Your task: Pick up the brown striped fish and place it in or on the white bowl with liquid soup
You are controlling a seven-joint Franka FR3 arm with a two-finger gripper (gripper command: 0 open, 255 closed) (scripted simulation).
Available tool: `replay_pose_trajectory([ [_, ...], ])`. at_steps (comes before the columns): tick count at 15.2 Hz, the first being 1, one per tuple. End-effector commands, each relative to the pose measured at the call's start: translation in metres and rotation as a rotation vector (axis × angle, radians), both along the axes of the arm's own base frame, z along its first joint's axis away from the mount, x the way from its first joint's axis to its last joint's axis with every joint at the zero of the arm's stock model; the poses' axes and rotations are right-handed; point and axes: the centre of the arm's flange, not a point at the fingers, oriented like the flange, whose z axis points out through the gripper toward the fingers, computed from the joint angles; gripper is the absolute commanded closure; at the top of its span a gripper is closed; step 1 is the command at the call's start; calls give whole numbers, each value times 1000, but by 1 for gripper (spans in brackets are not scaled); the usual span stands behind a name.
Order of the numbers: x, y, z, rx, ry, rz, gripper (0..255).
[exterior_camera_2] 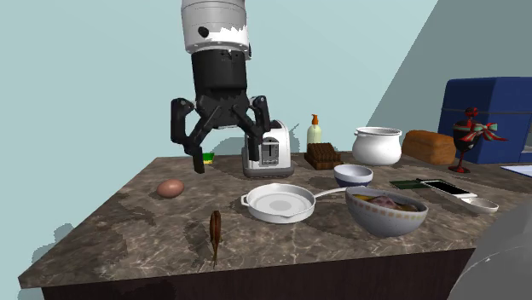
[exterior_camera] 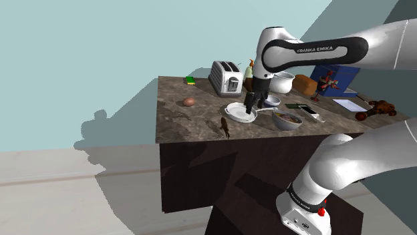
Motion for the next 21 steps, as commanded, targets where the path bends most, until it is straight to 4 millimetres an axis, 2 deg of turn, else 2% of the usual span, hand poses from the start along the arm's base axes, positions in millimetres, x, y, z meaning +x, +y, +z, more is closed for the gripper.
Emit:
replay_pose_trajectory([
  [1,12,-3,-19,5,-17,-31,0],
  [17,120,-59,-177,50,-126,-266,0],
  [21,121,-58,-198,50,-126,-266,0],
])
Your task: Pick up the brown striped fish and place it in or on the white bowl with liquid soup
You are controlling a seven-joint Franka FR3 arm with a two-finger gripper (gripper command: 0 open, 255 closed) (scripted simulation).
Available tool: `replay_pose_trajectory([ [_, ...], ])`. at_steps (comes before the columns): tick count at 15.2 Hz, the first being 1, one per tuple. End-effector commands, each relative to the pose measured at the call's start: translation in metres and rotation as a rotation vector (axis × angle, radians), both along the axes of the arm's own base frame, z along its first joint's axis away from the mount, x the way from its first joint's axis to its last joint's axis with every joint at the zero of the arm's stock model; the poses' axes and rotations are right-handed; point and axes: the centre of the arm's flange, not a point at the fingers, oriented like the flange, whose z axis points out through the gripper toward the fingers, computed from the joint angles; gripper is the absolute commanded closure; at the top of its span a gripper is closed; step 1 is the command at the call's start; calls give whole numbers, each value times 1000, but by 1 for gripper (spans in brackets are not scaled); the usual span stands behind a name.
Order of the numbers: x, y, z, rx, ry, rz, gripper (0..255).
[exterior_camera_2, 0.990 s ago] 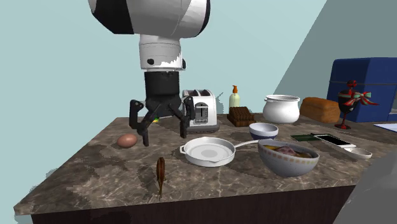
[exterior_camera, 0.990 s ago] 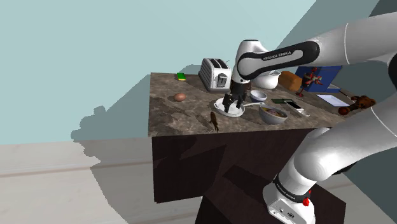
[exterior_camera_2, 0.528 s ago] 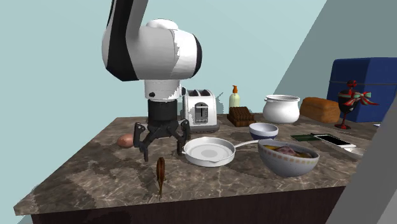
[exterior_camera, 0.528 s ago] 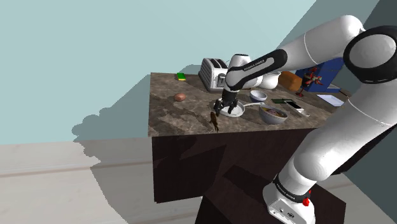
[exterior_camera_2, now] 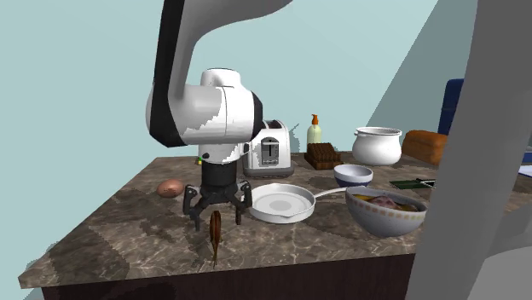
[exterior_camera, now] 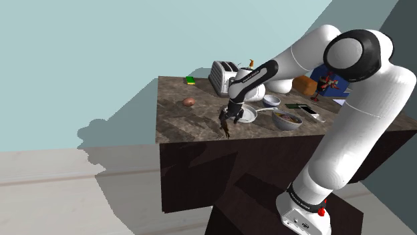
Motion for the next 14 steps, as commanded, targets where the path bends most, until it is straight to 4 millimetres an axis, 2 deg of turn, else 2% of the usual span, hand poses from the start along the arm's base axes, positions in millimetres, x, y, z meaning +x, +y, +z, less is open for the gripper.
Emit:
replay_pose_trajectory([
  [1,0,0,-10,0,-1,-1,0],
  [4,1,1,-24,0,-1,-1,0],
  [11,1,1,-24,0,-1,-1,0],
  [12,1,1,-24,0,-1,-1,255],
  [14,1,1,-24,0,-1,-1,255],
])
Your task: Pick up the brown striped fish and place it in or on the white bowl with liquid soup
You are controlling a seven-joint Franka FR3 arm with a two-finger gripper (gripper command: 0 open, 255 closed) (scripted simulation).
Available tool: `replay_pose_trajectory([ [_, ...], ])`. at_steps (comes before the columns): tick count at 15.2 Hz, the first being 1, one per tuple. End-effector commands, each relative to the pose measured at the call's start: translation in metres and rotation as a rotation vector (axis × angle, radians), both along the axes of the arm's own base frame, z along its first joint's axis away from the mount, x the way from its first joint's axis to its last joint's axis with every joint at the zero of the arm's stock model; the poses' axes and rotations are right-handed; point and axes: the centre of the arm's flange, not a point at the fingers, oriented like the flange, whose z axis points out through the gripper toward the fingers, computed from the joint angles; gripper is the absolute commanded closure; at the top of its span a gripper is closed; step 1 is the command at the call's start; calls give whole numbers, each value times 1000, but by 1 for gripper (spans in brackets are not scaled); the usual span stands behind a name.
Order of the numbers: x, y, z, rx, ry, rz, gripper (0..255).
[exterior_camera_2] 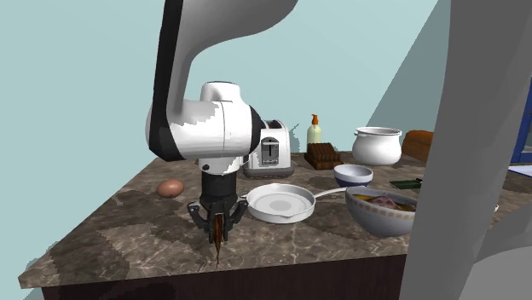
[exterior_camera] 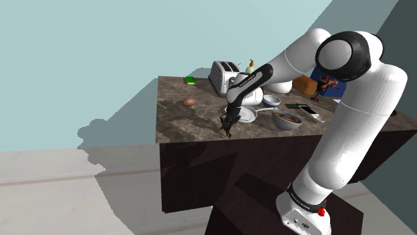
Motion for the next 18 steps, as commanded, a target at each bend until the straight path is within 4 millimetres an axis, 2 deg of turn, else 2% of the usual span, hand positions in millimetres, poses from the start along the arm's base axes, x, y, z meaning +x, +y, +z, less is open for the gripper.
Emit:
replay_pose_trajectory([
  [1,0,0,0,0,0,0,255],
  [7,0,0,0,0,0,0,255],
  [18,0,0,58,0,0,0,255],
])
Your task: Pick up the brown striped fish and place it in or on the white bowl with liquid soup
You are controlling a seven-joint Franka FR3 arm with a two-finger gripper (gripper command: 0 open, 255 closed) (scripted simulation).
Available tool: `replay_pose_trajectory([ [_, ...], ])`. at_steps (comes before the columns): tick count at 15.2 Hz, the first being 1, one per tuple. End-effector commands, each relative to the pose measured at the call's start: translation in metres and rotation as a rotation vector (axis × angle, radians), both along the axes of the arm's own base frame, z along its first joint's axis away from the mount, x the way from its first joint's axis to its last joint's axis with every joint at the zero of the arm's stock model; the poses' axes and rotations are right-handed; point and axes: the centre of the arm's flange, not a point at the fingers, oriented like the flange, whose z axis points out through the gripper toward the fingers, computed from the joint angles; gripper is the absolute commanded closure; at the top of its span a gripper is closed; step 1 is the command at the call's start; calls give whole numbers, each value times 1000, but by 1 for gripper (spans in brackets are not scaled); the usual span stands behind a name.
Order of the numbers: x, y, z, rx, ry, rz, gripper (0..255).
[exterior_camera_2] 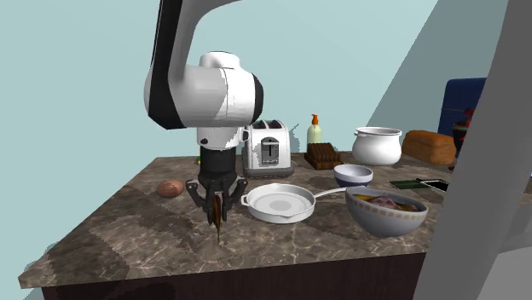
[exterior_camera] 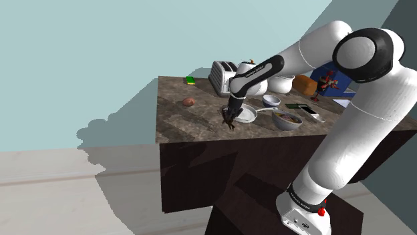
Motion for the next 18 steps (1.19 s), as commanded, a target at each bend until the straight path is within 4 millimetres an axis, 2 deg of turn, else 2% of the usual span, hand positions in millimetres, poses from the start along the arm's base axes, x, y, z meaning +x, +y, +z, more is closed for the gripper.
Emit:
replay_pose_trajectory([
  [1,0,0,10,0,0,0,255],
  [18,0,0,100,0,0,0,255],
])
